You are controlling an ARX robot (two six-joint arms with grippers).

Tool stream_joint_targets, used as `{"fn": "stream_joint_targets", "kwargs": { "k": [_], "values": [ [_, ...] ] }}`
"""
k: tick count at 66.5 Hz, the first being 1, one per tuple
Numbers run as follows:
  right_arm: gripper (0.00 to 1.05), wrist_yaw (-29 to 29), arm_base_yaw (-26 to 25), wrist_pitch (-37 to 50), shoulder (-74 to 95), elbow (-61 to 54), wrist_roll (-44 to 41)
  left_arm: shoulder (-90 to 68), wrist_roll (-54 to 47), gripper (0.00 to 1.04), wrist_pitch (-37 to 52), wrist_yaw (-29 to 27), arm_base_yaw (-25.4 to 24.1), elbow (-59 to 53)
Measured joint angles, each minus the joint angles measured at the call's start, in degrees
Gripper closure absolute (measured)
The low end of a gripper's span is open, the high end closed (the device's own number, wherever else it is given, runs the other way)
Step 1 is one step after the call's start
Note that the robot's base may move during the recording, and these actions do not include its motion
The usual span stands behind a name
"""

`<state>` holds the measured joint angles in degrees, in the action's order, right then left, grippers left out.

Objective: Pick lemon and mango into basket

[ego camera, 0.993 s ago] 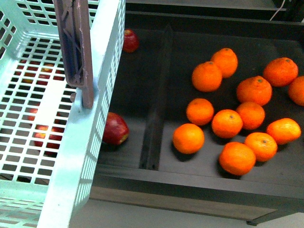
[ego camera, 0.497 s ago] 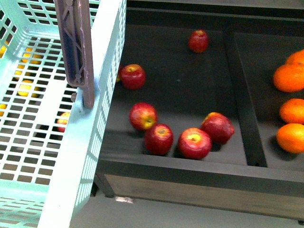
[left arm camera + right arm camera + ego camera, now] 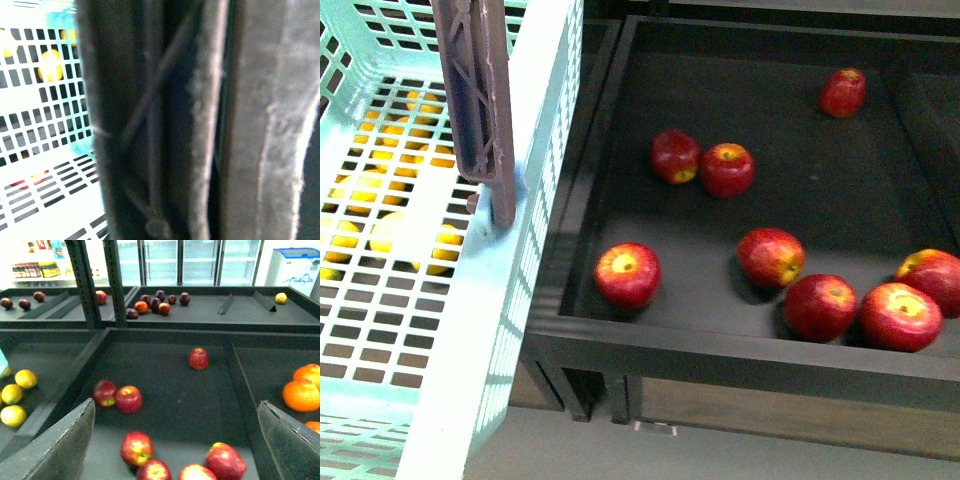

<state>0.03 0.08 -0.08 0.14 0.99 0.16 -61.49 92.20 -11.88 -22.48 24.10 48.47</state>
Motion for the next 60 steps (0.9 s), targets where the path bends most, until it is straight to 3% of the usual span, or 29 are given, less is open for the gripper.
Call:
{"fn": "stream_joint_targets", "kwargs": {
  "k": [60],
  "values": [
    [0.09, 0.0, 0.0, 0.0, 0.0, 0.0, 0.0, 0.0, -0.1, 0.91, 0.0, -0.1, -0.1, 0.0]
  ]
}}
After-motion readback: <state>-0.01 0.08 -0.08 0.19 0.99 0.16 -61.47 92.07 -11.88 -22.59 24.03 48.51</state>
